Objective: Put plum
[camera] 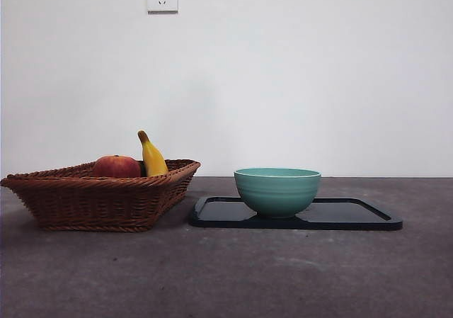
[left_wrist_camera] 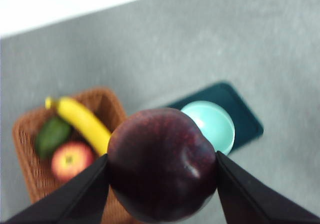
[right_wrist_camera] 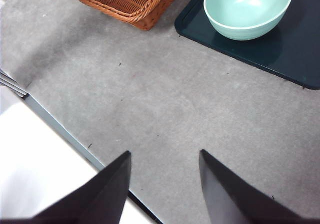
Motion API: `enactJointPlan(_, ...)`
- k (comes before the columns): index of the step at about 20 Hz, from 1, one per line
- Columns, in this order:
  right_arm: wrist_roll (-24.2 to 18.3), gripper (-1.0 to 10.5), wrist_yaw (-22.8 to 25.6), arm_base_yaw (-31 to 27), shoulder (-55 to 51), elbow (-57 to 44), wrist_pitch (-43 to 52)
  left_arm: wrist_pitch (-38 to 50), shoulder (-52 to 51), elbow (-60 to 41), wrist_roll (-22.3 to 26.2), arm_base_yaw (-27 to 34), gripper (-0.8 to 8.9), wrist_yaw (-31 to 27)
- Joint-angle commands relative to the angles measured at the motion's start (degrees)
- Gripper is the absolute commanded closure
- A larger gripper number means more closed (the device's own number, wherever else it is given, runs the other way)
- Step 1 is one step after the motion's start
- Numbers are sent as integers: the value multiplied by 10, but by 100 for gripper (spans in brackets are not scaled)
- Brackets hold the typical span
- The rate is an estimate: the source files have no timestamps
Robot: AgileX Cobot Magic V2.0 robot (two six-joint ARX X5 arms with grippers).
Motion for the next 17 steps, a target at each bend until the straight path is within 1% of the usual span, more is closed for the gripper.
enactJointPlan(1, -8, 729, 0, 3, 1, 6, 6, 24, -23, -61, 4, 3, 605, -2)
enactJointPlan(3, -8, 729, 0, 3, 1, 6, 6, 82, -67, -166, 2, 10, 605, -10)
enactJointPlan(6, -8, 729, 0, 3, 1, 6, 6, 178, -123, -318, 4, 20, 605, -49)
enactJointPlan(8, -8, 729, 0, 3, 1, 6, 9, 231, -136, -394, 5, 31, 605, -50)
enactJointPlan(11, -6, 729, 0, 3, 1, 6, 9, 342, -137, -506, 5, 47, 605, -50)
enactJointPlan(14, -6, 729, 0, 3, 1, 6, 9, 454, -125, -591, 13, 61, 605, -50)
enactJointPlan(17, -4, 729, 0, 3, 1, 6, 10, 503, -91, -614, 36, 80, 606, -50)
